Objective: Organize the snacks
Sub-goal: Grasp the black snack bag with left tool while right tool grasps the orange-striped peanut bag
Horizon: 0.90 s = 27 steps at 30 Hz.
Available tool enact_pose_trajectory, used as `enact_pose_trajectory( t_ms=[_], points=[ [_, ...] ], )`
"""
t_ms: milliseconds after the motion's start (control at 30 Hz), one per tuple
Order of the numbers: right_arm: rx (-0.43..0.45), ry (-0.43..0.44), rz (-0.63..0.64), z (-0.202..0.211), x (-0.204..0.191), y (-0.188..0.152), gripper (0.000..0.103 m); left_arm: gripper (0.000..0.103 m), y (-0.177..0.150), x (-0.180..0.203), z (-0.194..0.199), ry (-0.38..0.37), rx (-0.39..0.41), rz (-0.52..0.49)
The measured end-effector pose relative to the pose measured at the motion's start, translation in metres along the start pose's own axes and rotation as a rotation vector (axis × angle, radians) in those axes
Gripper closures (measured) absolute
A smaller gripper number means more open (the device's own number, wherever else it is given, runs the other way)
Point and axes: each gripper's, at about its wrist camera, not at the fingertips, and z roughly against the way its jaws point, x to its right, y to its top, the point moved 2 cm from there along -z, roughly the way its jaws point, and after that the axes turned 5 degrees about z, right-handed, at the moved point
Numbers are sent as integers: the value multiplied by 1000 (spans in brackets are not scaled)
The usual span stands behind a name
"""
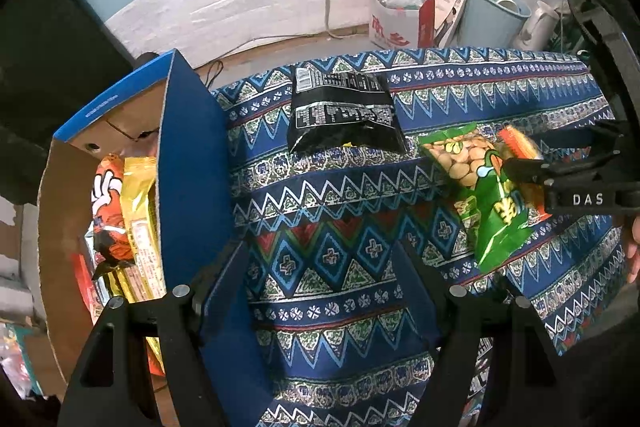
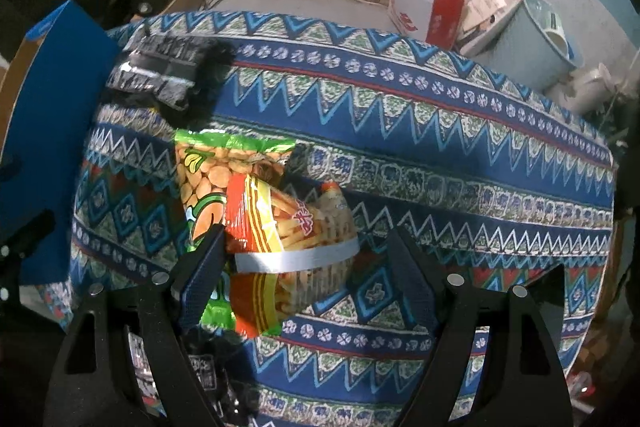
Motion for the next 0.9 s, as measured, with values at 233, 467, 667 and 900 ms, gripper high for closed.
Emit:
enact_pose_trajectory(
  t_ms=[233, 467, 667, 900],
  points=[
    [-1, 73, -83, -8, 19, 0, 24, 27, 4, 4, -9, -1, -19, -4],
    [-2, 68, -95, -6, 33, -6, 57, 27, 14, 9, -9, -4, -16, -4],
    [-44, 68, -77, -22, 32, -11, 52, 27, 28, 1, -11, -17, -19, 46],
    [-17, 49, -60, -19, 37, -7, 62, 21, 52, -9, -20, -82, -27, 142]
  ],
)
